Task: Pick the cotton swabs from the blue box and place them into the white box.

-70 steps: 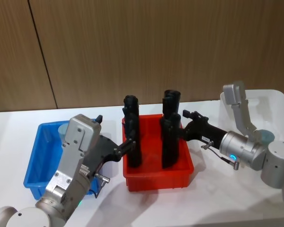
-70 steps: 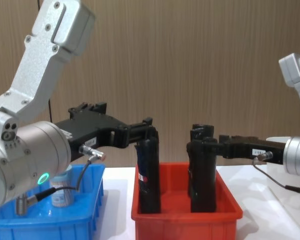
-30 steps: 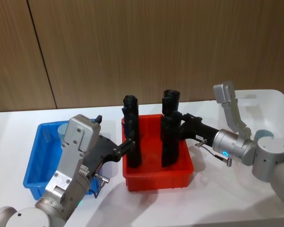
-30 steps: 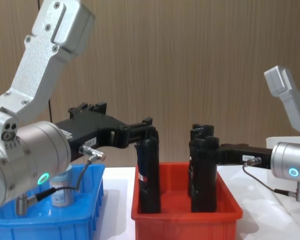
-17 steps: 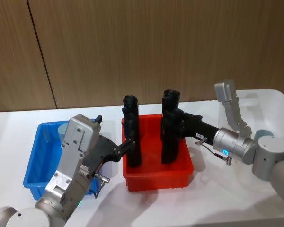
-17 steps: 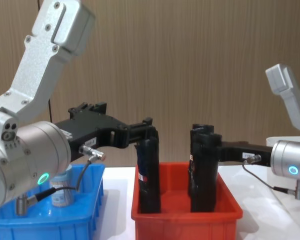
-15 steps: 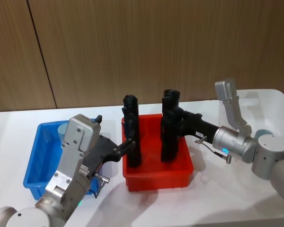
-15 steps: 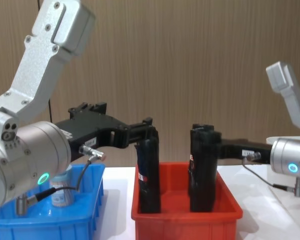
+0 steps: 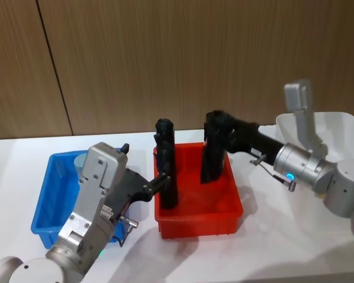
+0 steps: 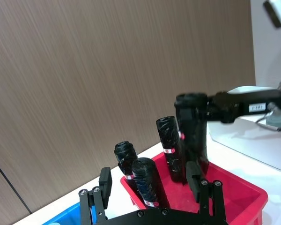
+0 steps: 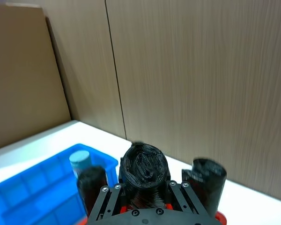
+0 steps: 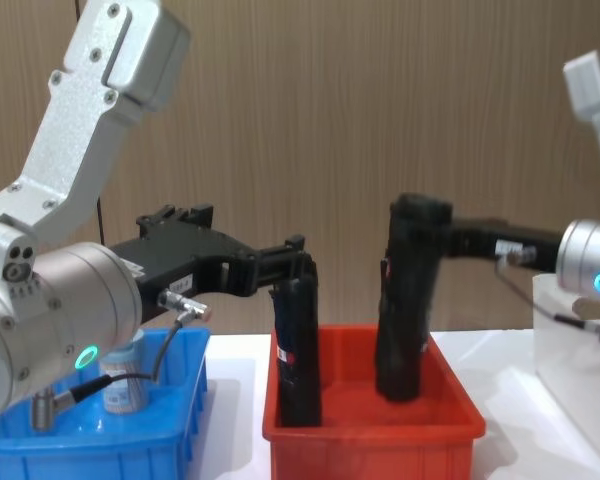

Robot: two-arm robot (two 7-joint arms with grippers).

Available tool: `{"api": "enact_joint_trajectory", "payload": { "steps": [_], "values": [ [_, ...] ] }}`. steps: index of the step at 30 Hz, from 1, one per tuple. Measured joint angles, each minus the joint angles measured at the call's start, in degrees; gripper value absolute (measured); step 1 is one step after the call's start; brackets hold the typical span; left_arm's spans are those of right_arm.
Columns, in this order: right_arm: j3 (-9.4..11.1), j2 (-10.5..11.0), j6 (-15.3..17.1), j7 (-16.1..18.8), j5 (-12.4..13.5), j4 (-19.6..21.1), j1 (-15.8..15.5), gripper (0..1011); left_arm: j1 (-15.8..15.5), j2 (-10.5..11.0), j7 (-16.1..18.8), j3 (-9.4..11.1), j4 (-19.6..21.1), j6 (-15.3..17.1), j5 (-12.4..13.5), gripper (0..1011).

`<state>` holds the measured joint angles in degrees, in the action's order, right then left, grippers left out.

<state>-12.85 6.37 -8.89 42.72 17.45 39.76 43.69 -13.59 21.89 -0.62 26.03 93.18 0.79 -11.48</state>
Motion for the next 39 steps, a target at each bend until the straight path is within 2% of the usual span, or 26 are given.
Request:
{"api": "enact_joint_trajectory", "payload": {
  "steps": [1,2,5,7,13,19,30,39],
  "values": [
    [0.1,0.2,0.27,-0.1,0.1,1.33,-0.51,381,0.0,0.0,0.0,0.0,0.0,0.0,0.0,1004],
    [0.36,0.68,1.32,-0.52,0.33,4.52,-1.72,375,0.0,0.0,0.0,0.0,0.0,0.0,0.0,1004],
    [0.69,1.29,2.57,-1.15,0.65,8.36,-3.19,364,0.0,0.0,0.0,0.0,0.0,0.0,0.0,1004],
    [1.18,2.14,4.02,-2.18,0.75,13.21,-5.0,358,0.0,0.0,0.0,0.0,0.0,0.0,0.0,1004],
    [2.25,3.77,6.66,-5.19,0.57,21.21,-7.89,359,0.0,0.0,0.0,0.0,0.0,0.0,0.0,1004],
    [3.34,5.23,8.79,-8.65,-0.46,26.99,-9.9,359,0.0,0.0,0.0,0.0,0.0,0.0,0.0,1004],
    [5.23,7.54,11.27,-15.34,-3.27,33.13,-12.14,358,0.0,0.0,0.0,0.0,0.0,0.0,0.0,1004],
    [6.76,9.15,12.56,-20.46,-5.94,34.61,-12.91,358,0.0,0.0,0.0,0.0,0.0,0.0,0.0,1004]
  ]
}}
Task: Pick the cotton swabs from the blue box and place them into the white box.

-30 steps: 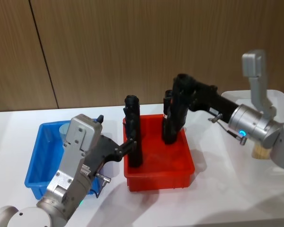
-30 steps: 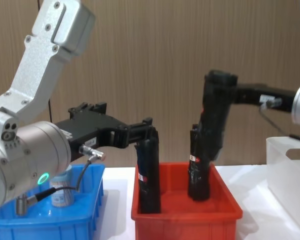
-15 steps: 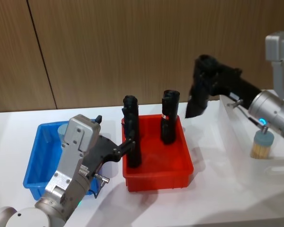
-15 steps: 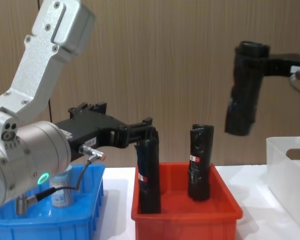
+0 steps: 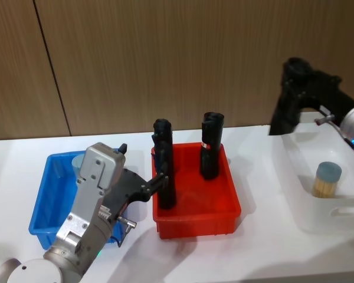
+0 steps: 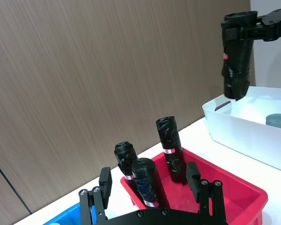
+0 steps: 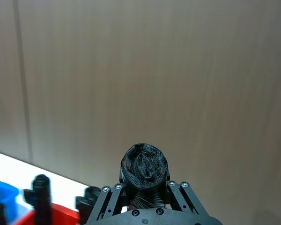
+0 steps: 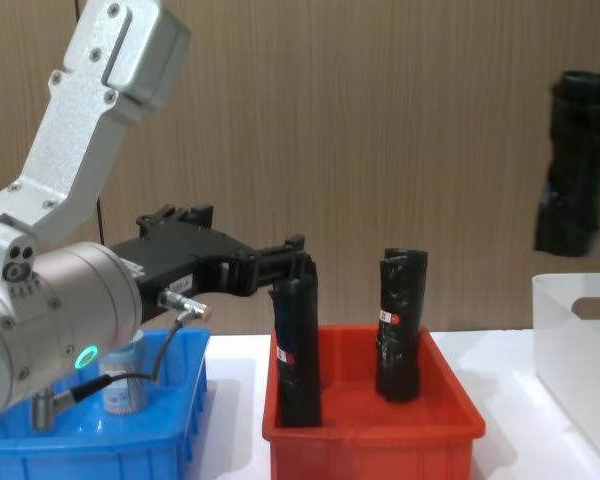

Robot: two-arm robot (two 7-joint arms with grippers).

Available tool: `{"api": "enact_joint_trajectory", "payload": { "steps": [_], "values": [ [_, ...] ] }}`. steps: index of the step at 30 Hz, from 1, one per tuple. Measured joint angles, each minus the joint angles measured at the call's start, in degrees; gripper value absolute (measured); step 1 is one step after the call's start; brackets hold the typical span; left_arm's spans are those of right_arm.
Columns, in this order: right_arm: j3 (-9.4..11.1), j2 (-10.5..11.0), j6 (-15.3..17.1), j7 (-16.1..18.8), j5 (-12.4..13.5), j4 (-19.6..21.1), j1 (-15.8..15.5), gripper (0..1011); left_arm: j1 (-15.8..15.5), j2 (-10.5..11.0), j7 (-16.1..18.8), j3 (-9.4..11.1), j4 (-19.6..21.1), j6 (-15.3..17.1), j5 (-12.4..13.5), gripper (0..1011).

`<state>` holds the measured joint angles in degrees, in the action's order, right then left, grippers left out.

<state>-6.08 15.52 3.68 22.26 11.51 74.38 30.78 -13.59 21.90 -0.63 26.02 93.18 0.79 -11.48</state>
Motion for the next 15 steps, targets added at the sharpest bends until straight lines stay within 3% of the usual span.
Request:
{"api": "enact_joint_trajectory", "payload": {
  "steps": [7,15],
  "values": [
    [1.12,1.04,0.42,-3.82,-2.1,-1.05,0.01,358,0.0,0.0,0.0,0.0,0.0,0.0,0.0,1004],
    [2.26,1.97,0.17,-6.68,-3.88,-5.3,1.31,358,0.0,0.0,0.0,0.0,0.0,0.0,0.0,1004]
  ]
}}
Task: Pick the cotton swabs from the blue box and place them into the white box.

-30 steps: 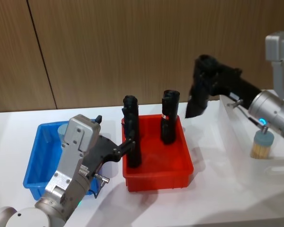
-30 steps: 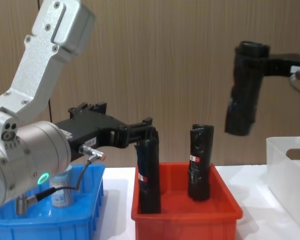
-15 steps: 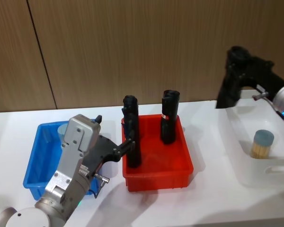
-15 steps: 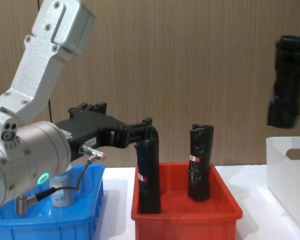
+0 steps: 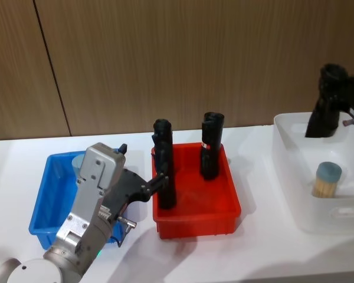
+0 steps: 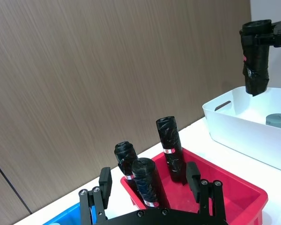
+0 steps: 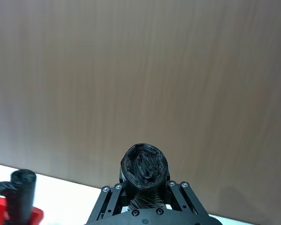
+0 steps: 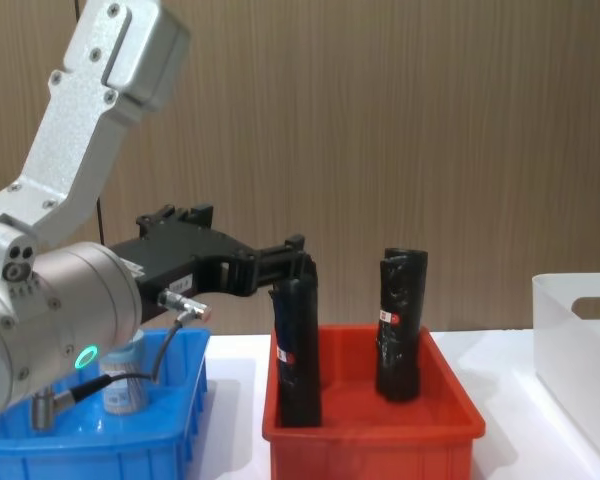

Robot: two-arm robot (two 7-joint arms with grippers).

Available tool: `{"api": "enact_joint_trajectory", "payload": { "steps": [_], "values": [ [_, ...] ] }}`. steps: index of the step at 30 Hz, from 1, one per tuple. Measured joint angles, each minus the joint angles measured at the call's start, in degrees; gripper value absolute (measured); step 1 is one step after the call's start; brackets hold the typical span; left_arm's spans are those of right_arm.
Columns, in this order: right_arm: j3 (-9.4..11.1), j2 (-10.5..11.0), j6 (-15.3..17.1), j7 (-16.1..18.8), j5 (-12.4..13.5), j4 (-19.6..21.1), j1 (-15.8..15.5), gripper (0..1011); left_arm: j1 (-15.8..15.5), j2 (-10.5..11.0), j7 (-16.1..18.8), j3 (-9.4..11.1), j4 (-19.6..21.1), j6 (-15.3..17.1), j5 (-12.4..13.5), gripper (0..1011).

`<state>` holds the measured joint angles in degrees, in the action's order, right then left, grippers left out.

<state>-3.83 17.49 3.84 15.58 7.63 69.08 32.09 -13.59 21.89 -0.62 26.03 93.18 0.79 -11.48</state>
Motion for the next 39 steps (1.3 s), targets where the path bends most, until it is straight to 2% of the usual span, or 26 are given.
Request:
{"api": "enact_joint_trajectory", "payload": {
  "steps": [13,18,20,24,27,28,30,34,39],
  "values": [
    [0.61,0.34,-1.96,-1.1,-0.75,-8.26,3.13,358,0.0,0.0,0.0,0.0,0.0,0.0,0.0,1004],
    [0.66,0.34,-2.75,-1.2,-0.83,-10.16,3.89,429,0.0,0.0,0.0,0.0,0.0,0.0,0.0,1004],
    [0.67,0.32,-3.29,-1.22,-0.84,-11.18,4.32,528,0.0,0.0,0.0,0.0,0.0,0.0,0.0,1004],
    [0.7,0.31,-3.86,-1.24,-0.84,-12.32,4.75,664,0.0,0.0,0.0,0.0,0.0,0.0,0.0,1004],
    [0.72,0.3,-4.17,-1.24,-0.84,-12.84,4.97,721,0.0,0.0,0.0,0.0,0.0,0.0,0.0,1004],
    [0.73,0.29,-4.33,-1.25,-0.84,-13.11,5.09,779,0.0,0.0,0.0,0.0,0.0,0.0,0.0,1004],
    [0.73,0.28,-4.51,-1.23,-0.84,-13.35,5.2,806,0.0,0.0,0.0,0.0,0.0,0.0,0.0,1004],
    [0.76,0.27,-4.95,-1.19,-0.84,-13.93,5.43,952,0.0,0.0,0.0,0.0,0.0,0.0,0.0,1004],
    [0.79,0.27,-5.23,-1.07,-0.84,-14.16,5.51,1002,0.0,0.0,0.0,0.0,0.0,0.0,0.0,1004]
  ]
}}
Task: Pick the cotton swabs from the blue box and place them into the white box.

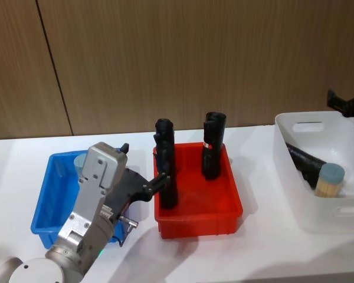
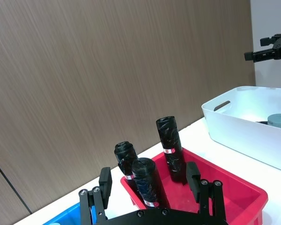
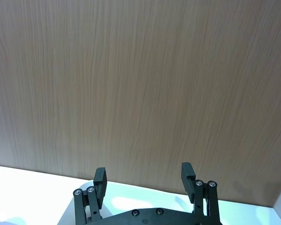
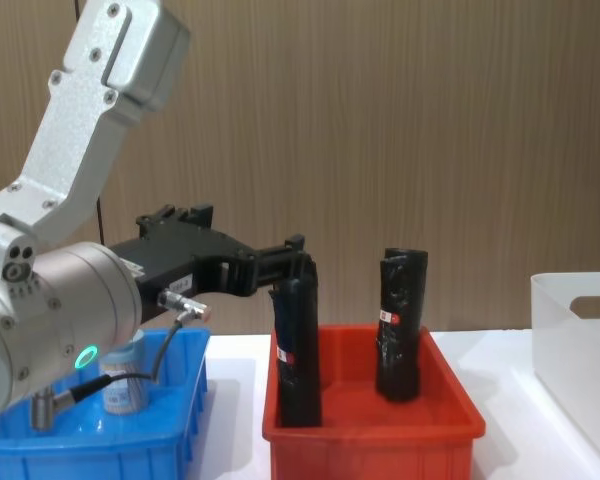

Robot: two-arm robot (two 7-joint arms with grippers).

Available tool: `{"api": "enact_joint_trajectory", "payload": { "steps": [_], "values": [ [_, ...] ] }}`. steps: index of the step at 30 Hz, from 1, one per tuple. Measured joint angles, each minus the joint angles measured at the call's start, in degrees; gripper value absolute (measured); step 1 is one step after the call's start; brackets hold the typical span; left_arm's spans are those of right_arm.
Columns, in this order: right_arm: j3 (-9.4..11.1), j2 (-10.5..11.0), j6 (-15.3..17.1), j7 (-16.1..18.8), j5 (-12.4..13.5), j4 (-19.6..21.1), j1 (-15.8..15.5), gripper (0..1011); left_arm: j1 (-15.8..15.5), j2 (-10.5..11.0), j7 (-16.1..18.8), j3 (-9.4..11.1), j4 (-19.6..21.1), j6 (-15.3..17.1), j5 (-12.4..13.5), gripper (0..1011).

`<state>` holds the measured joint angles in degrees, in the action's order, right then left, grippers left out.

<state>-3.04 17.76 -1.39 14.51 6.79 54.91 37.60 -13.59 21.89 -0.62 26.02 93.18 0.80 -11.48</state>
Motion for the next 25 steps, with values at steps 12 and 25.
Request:
{"api": "enact_joint_trajectory", "payload": {
  "steps": [12,25],
  "values": [
    [0.09,0.09,-0.43,0.47,0.06,0.19,-0.17,1002,0.0,0.0,0.0,0.0,0.0,0.0,0.0,1004],
    [0.14,0.15,-0.57,0.69,0.1,0.4,-0.31,1002,0.0,0.0,0.0,0.0,0.0,0.0,0.0,1004]
  ]
}}
